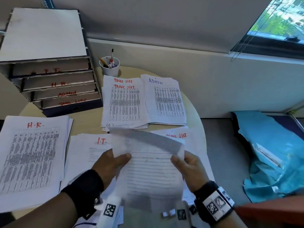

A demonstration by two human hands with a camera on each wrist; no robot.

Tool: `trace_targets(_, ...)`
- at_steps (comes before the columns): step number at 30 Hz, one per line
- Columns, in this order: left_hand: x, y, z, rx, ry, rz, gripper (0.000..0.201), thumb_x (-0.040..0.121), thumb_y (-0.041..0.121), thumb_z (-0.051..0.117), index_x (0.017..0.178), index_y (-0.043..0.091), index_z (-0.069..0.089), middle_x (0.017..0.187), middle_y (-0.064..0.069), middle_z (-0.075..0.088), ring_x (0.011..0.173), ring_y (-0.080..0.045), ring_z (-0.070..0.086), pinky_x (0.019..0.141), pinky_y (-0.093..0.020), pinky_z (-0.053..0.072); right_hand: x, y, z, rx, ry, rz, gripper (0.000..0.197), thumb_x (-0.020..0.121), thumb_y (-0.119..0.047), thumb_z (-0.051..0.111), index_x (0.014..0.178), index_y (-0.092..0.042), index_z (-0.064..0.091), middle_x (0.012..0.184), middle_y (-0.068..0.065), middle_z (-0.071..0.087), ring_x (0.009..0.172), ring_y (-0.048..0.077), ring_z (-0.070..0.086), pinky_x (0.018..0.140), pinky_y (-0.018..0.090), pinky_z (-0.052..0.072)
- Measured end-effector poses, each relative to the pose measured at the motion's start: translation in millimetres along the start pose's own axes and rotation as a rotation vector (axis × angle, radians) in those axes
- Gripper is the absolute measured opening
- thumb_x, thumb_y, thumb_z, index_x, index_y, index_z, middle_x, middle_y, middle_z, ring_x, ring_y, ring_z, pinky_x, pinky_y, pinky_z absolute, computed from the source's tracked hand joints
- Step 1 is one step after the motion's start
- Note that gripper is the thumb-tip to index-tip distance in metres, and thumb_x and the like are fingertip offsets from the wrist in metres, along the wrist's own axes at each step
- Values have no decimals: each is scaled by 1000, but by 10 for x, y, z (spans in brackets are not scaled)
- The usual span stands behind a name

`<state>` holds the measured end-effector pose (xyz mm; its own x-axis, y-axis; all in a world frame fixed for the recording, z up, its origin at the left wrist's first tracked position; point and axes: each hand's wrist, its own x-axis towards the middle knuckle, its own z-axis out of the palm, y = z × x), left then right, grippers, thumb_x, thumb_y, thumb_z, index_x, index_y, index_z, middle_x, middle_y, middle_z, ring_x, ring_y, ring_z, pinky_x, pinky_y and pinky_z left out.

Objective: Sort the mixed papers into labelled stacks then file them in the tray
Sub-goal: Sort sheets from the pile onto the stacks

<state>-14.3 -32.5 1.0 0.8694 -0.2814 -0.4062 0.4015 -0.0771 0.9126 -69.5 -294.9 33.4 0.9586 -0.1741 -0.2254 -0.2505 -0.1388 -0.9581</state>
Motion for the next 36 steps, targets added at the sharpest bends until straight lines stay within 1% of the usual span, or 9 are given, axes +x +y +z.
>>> trace_targets(2,-1,-52,-120,-54,22,-53,49,72,42,85,110,14,71,99,0,77,92,-22,73,82,-34,55,224,291,-158,-164,168,104,12,92,-21,69,102,-16,74,96,-5,75,87,12,67,73,23,51)
trace_targets(5,-35,-185,-327,7,19,-109,52,69,39,87,110,12,72,103,-4,76,95,-24,73,81,-35,55,580,897,-647,-805,410,393,68,82,-52,71,138,-19,51,140,9,53,127,30,50,107,40,41)
trace_targets(7,-57,-252,-416,50,12,-146,64,57,48,84,109,12,72,102,-2,77,93,-22,73,81,-34,55,684,1127,-849,-877,377,545,82,72,-60,75,137,-19,47,138,12,53,125,34,52,104,47,45)
trace_targets(12,-66,-330,-476,101,-2,-201,65,49,48,81,105,16,75,101,-3,77,93,-26,73,93,-46,54,732,1136,-1039,-798,372,660,53,82,-43,72,125,-13,59,117,14,66,103,33,63,87,34,53)
trace_targets(19,-26,-289,-511,326,16,-212,20,75,44,70,89,33,78,94,8,77,91,-20,71,90,-42,55,578,990,-1142,-1119,379,310,29,98,-37,51,105,-17,71,107,12,63,99,33,60,83,34,44)
trace_targets(22,21,-254,-491,456,69,-139,18,94,21,64,109,29,68,107,5,72,102,-21,66,92,-37,52,504,766,-1138,-998,486,125,32,96,-31,53,92,-6,73,88,17,67,79,34,59,74,36,44)
trace_targets(28,30,-103,-653,358,285,32,88,92,1,61,154,42,15,145,26,25,132,0,26,107,-29,31,258,157,-1152,-185,762,85,23,88,-25,65,75,-6,65,60,6,59,55,22,56,46,20,43)
trace_targets(31,42,-35,-738,475,223,83,73,94,3,57,146,49,31,145,26,31,129,-1,32,104,-26,32,237,15,-1111,274,608,141,10,95,-11,62,91,-10,71,82,7,77,68,18,73,63,31,61)
trace_targets(36,58,170,-522,187,171,-22,20,98,11,56,98,18,74,104,2,72,105,-24,64,82,-24,47,276,124,-421,379,379,209,14,96,2,53,95,0,67,90,13,76,72,23,74,70,37,62)
